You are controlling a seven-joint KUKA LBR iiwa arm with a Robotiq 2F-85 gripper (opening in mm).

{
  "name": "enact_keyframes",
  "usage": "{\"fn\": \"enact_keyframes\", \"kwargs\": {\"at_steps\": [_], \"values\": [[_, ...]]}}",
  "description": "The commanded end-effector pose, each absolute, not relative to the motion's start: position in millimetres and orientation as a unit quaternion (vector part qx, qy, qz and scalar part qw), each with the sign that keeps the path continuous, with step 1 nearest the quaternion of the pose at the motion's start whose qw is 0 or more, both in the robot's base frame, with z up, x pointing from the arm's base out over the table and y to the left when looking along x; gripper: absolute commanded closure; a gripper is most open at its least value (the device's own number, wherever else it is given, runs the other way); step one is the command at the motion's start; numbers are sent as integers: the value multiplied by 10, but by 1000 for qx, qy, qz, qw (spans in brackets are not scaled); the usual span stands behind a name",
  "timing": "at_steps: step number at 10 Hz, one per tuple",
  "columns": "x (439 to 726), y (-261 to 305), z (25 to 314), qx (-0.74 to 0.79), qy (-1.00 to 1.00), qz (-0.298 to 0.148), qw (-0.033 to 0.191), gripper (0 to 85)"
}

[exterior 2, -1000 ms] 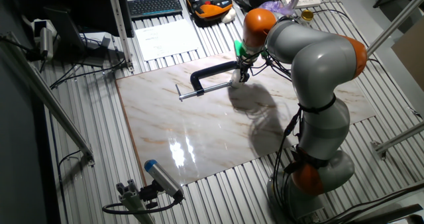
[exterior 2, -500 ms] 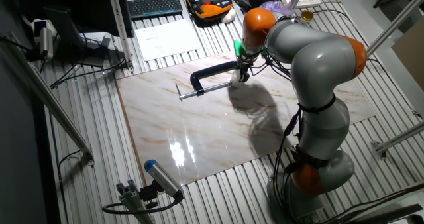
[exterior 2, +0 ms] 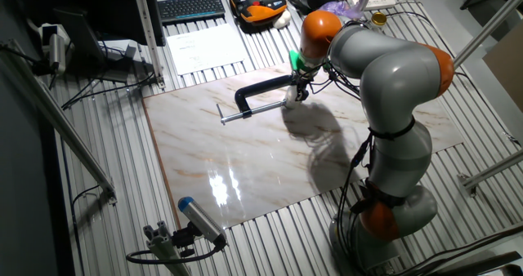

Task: Unscrew the lid from the jar

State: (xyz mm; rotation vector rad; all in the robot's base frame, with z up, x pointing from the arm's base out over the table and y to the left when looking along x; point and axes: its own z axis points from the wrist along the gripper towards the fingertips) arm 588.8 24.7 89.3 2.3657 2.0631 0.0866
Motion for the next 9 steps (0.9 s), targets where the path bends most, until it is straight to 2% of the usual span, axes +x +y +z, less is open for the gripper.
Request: {"fn": "enact_keyframes", "kwargs": {"at_steps": [1,4,5,9], "values": [[5888,246,891,750,661,28,0,680],[5892,249,886,742,670,34,1,680],[5893,249,886,739,673,36,1,850],[5896,249,888,720,693,33,1,850]]}}
